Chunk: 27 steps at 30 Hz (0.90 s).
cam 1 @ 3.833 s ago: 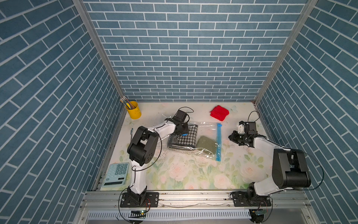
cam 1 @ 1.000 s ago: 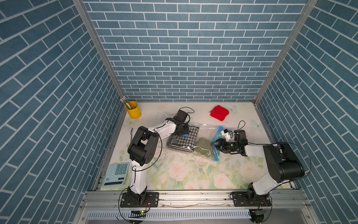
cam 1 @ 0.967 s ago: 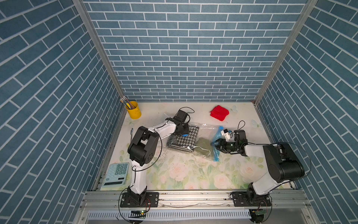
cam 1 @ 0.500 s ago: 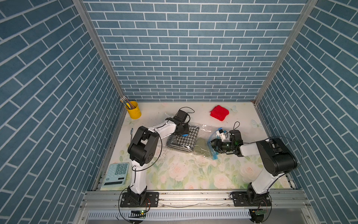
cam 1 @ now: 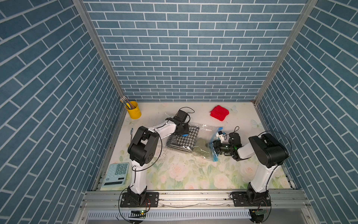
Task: Take the scarf out of the vacuum bag
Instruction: Take out the scarf from the vacuum bag.
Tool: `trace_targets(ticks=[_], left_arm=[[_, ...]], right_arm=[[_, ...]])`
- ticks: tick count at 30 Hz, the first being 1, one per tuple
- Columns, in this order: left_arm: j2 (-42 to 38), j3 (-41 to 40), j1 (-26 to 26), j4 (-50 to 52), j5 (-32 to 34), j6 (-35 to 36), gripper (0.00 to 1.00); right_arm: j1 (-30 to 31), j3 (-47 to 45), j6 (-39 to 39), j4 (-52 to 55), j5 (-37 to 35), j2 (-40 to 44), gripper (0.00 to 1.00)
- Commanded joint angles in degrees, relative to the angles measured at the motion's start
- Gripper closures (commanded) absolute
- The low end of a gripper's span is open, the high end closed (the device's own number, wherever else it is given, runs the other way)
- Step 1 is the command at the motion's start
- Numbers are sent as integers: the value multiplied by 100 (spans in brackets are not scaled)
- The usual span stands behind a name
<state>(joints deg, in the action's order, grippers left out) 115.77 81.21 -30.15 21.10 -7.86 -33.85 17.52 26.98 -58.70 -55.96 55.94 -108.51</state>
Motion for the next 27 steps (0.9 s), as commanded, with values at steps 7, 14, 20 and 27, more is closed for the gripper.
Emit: trace_targets(ticks=[7, 14, 20, 27], left_arm=[[179, -35, -101, 363, -137, 10, 58], [166, -29, -96, 357, -144, -5, 58], [175, -1, -101, 360, -146, -6, 58], [185, 18, -98, 355, -147, -8, 58]], right_arm=[[-69, -263, -930, -1740, 147, -267, 100], [-280, -24, 716, 1023, -414, 714, 100], [-430, 795, 2512, 4581, -2020, 1540, 100], [-832, 1160, 3077, 5757, -2870, 1384, 100]])
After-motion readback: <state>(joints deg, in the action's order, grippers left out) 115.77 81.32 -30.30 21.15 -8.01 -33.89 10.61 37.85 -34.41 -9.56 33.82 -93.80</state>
